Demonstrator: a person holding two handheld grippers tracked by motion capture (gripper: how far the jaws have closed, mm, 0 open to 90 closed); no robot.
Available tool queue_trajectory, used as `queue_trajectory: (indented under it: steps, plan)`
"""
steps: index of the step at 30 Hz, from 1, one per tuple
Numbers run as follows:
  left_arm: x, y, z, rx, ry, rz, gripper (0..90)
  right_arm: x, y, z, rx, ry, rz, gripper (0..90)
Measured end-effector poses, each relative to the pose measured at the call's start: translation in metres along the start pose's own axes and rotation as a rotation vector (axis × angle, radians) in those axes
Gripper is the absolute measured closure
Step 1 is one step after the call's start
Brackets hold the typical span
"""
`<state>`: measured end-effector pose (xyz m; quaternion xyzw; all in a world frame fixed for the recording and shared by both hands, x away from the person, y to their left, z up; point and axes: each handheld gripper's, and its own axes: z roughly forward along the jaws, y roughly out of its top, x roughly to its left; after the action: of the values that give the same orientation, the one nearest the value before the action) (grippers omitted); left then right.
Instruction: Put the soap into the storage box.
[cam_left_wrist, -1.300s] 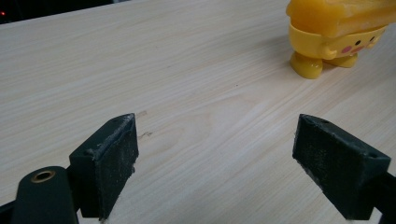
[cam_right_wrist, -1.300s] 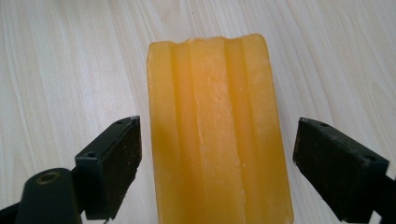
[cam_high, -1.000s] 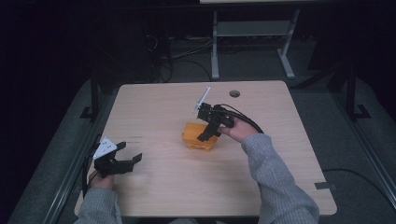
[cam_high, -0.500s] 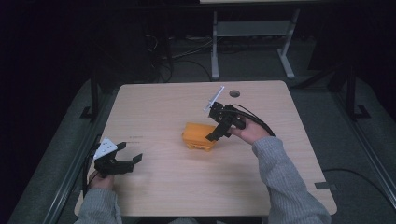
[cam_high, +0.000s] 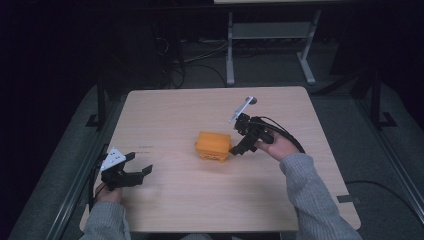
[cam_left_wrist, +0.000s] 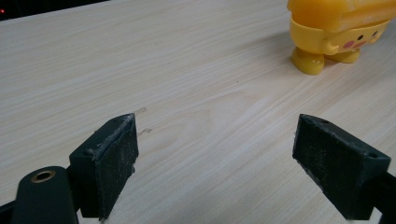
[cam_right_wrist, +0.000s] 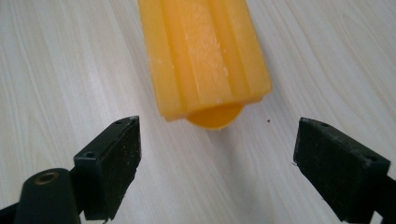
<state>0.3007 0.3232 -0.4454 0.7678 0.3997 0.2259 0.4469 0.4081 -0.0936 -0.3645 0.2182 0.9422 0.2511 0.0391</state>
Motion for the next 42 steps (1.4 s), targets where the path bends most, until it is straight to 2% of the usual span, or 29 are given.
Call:
queue_trajectory:
  steps: [21, 37, 42]
  plan:
    - [-0.002, 0.000, 0.002, 0.008, -0.002, 0.005, 13.8, -0.001, -0.059, -0.008, -0.011, -0.016, 0.100, 14.8]
    - [-0.003, -0.001, 0.004, 0.011, -0.001, 0.009, 13.8, 0.004, -0.103, -0.015, -0.050, -0.017, 0.176, 14.8]
    - [-0.004, -0.001, 0.005, 0.018, -0.003, 0.015, 13.8, 0.007, -0.118, -0.015, -0.048, -0.025, 0.190, 14.7]
